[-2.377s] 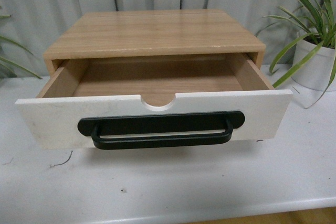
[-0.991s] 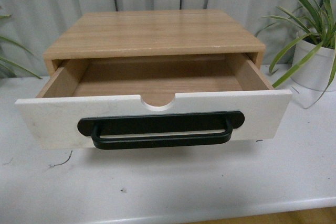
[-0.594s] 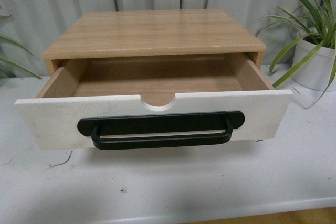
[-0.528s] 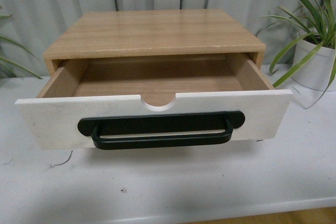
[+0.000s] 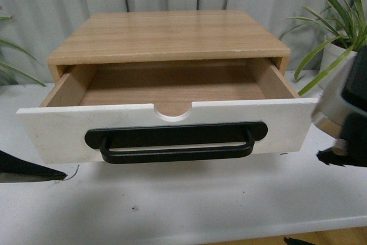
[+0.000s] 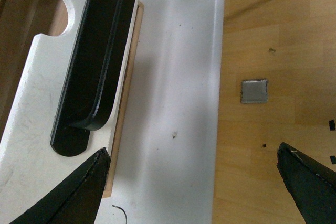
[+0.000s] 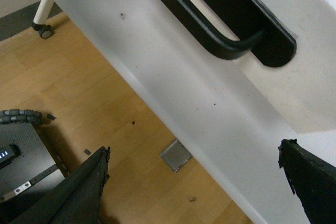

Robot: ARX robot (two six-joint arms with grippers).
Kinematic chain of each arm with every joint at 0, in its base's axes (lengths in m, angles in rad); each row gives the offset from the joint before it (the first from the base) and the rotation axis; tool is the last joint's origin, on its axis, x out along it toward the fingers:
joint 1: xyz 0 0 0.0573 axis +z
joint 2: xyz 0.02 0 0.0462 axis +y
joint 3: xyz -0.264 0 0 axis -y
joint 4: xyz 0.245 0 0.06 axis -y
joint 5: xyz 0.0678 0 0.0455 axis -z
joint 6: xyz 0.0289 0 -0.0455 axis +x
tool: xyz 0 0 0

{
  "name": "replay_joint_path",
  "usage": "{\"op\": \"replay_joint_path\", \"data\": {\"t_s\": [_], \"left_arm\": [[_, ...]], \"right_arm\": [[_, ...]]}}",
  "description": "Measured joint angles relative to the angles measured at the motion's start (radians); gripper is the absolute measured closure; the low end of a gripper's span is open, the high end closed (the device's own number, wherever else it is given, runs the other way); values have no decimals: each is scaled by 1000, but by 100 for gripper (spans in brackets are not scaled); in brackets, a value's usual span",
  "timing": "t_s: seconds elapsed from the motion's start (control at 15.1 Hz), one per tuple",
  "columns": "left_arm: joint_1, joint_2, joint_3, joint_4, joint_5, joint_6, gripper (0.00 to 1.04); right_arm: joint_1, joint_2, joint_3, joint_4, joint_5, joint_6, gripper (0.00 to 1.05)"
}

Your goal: Close drawer sideways

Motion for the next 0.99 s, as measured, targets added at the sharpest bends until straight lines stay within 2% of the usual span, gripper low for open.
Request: {"op": "replay_joint_path", "data": {"t_s": [0.4,0.99], "left_arm": [[-7,226,90,96,-60,31,7],[4,465,222,284,-165,53,7]], "right_arm": [[36,225,158,42,19,-55,6],[39,424,320,68,83,-89,6]]}}
